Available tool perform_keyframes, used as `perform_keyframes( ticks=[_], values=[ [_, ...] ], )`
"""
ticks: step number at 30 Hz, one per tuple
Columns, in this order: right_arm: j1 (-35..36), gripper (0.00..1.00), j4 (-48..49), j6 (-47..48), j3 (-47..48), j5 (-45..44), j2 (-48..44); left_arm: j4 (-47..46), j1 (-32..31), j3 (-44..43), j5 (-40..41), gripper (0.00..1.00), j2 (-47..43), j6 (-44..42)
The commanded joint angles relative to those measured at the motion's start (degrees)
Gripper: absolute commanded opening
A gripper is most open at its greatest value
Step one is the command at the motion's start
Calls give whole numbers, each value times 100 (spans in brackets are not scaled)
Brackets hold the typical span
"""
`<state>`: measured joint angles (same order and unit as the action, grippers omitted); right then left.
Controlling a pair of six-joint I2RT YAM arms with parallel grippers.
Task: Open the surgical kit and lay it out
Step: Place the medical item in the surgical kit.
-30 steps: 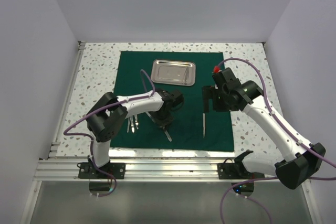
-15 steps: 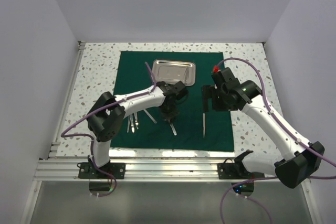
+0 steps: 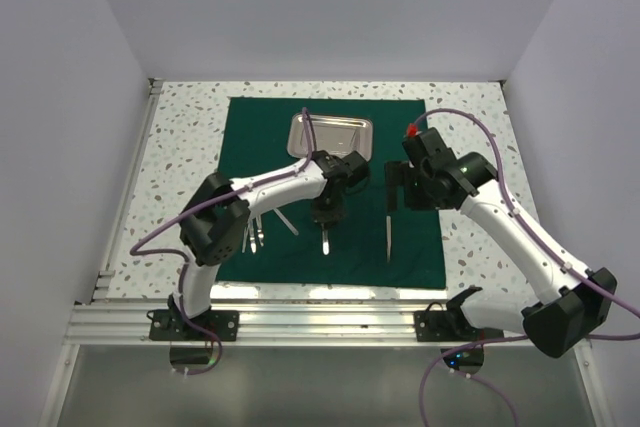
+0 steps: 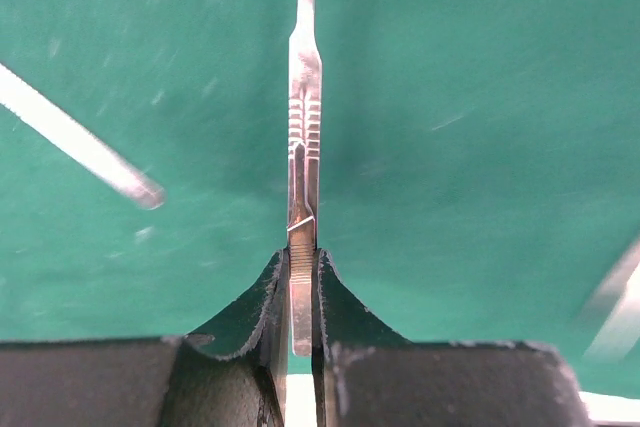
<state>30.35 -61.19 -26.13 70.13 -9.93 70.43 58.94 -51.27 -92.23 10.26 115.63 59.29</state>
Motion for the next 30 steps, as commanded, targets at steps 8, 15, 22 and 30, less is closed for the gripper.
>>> perform_keyframes(
  ticks=[8, 15, 22, 30],
  values=[
    [-29, 96, 28, -208, -183, -316, -513, -145, -164, 1629, 2, 0, -841, -541],
    [-38, 96, 2, -235, -307, -316, -689, -295, -173, 1383, -68, 0, -753, -471],
    [-29, 96, -33, -279, -474, -334, -882, -497, -200, 1312, -147, 0, -691, -488],
    [-29, 96, -104, -366, -684, -404, -1119, -594, -331, 1251, -209, 42, -717, -488]
  ],
)
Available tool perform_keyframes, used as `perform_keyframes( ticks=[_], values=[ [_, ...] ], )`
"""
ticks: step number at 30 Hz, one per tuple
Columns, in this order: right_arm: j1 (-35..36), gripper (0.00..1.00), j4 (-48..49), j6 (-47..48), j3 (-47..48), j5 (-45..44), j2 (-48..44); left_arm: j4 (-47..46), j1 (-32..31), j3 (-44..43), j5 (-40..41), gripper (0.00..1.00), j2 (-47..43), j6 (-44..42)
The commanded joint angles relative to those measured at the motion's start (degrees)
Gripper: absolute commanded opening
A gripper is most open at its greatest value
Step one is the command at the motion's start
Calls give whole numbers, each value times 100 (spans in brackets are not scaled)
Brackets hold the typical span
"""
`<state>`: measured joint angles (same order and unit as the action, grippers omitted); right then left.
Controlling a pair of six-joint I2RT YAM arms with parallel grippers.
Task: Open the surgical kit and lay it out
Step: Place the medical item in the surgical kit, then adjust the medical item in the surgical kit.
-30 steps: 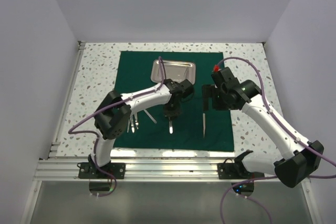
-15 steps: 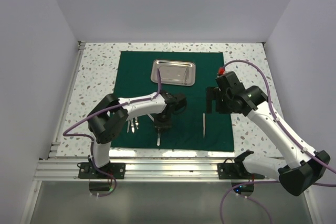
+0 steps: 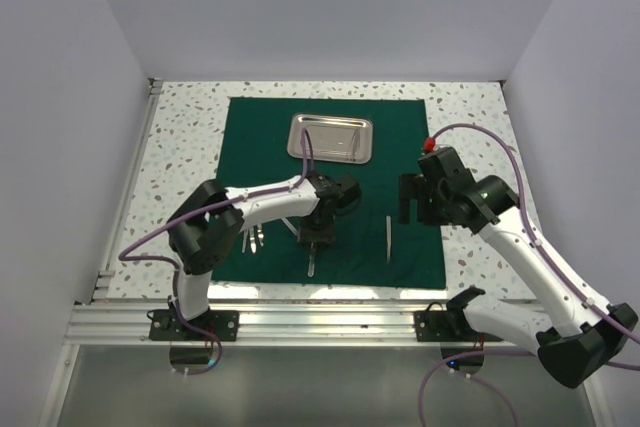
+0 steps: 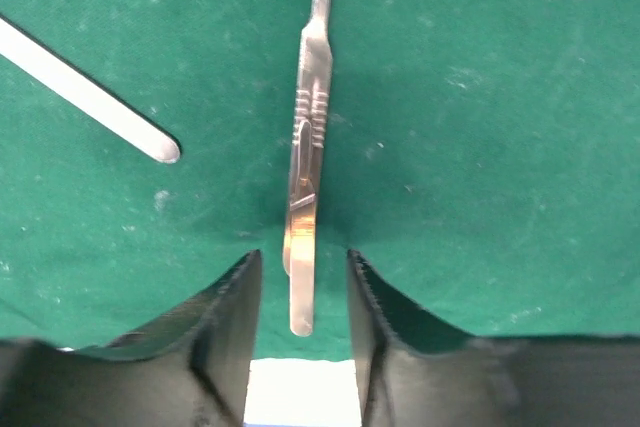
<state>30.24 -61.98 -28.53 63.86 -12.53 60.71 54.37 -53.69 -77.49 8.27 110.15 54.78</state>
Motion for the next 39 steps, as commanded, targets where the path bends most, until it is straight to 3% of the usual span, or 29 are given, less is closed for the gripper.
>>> perform_keyframes(
  ticks=[1, 10, 15, 22, 39],
  values=[
    [-18, 96, -43, -126, -66, -153, -199, -76, -98, -335, 25, 44, -195, -38],
    [-18, 96, -166, -188, -233, -232, -463, 960, -71, -1294, 849, 47, -441, 190],
    [-27, 96, -236, -223, -216, -258, -569, 1216, 323, -988, 1141, 43, -617, 743],
    [-18, 96, -341, -214, -163, -267, -613, 391, 983, 128, 1071, 42, -1092, 1043],
    [-27, 96, -649, -91, 110, -355, -525, -645, 1203, 630, 1238, 40, -529, 999]
  ],
)
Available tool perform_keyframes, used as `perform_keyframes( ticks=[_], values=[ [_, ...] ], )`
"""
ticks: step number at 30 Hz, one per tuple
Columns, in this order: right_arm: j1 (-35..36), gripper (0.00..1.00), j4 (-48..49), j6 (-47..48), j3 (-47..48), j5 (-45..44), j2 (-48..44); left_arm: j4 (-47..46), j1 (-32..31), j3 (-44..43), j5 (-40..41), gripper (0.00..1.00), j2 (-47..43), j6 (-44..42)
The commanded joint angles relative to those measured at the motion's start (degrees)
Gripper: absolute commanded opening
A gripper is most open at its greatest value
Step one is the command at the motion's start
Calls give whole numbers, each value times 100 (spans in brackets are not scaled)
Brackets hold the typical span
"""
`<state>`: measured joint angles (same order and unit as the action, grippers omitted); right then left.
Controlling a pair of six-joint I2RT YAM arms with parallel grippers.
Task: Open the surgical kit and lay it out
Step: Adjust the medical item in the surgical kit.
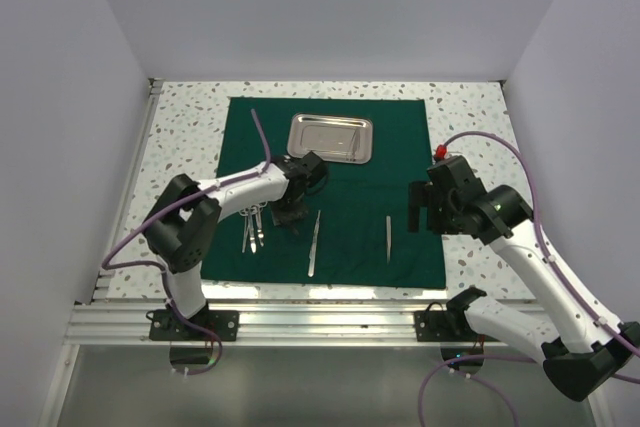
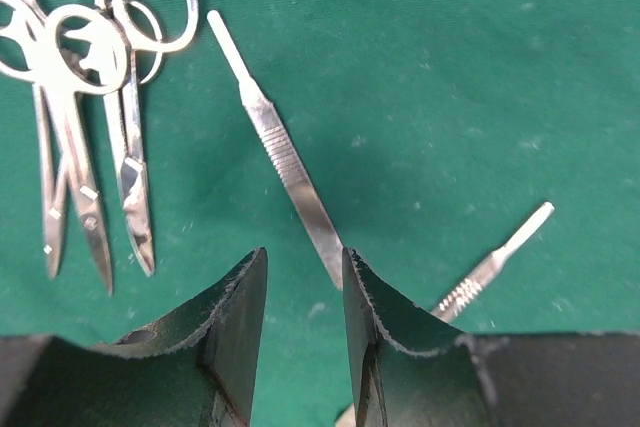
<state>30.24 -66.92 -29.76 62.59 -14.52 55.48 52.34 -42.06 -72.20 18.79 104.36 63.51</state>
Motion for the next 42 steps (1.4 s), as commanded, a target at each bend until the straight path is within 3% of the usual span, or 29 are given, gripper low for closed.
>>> perform_keyframes(
  ticks=[1, 11, 22, 30, 42],
  values=[
    [-27, 96, -164, 40, 245, -156, -2, -496, 40, 197, 178, 40, 50, 136],
    [-18, 96, -305, 128, 307, -182, 50, -1234, 84, 778, -41, 39, 182, 215],
    [-27, 96, -120, 163, 412, -51, 340, -1736, 76, 1455, -349, 0, 147, 198],
    [-18, 96, 91, 163, 360, 20, 419, -1052, -126, 1070, -191, 0, -248, -57],
    [-27, 96, 302, 137, 280, 20, 490, -118, -1031, 84, 37, 0, -381, -444]
  ],
)
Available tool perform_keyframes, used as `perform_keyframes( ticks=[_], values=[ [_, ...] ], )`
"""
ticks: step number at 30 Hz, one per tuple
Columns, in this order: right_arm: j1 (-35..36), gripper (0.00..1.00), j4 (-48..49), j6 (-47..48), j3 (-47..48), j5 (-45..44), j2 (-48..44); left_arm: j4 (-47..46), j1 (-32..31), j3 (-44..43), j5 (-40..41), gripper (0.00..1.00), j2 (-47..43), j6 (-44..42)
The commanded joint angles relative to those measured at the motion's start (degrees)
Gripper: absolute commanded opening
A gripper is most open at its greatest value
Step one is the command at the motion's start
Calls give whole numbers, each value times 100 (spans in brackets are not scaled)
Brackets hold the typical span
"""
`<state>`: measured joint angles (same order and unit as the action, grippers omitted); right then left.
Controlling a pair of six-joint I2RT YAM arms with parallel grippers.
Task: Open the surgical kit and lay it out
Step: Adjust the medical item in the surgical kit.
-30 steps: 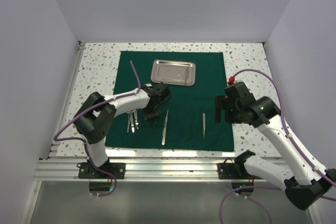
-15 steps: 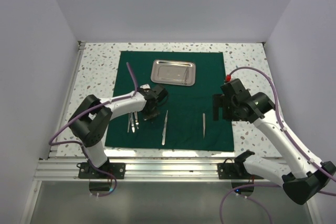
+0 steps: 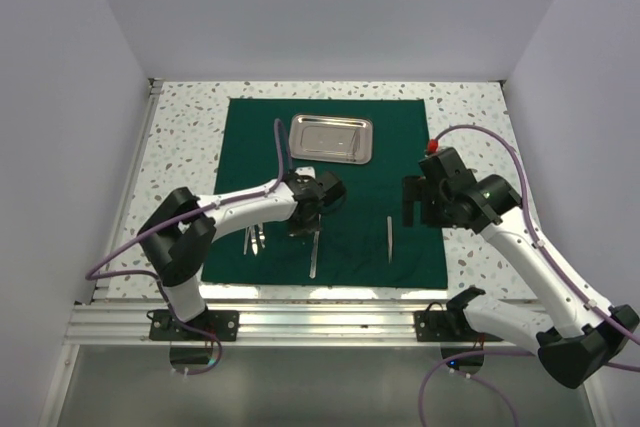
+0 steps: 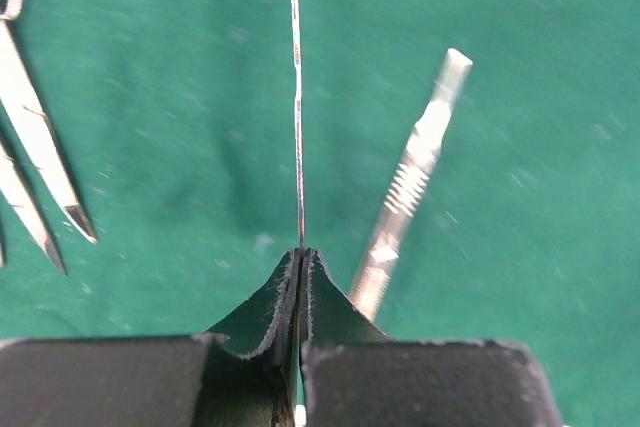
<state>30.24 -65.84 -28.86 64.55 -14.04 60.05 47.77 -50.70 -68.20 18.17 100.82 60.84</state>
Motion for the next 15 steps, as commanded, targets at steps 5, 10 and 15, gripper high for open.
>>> perform_keyframes(
  ticks=[5, 10, 15],
  values=[
    [-27, 96, 265, 82, 57, -28, 85, 58, -406, -299, -138, 0, 96, -510],
    [-18, 96, 335, 144, 48, -28, 156, -48, -696, -237, -323, 0, 359, -556],
    [-18, 99, 502, 267, 284, -37, 393, -233, -819, -202, -472, 49, 422, -547]
  ],
)
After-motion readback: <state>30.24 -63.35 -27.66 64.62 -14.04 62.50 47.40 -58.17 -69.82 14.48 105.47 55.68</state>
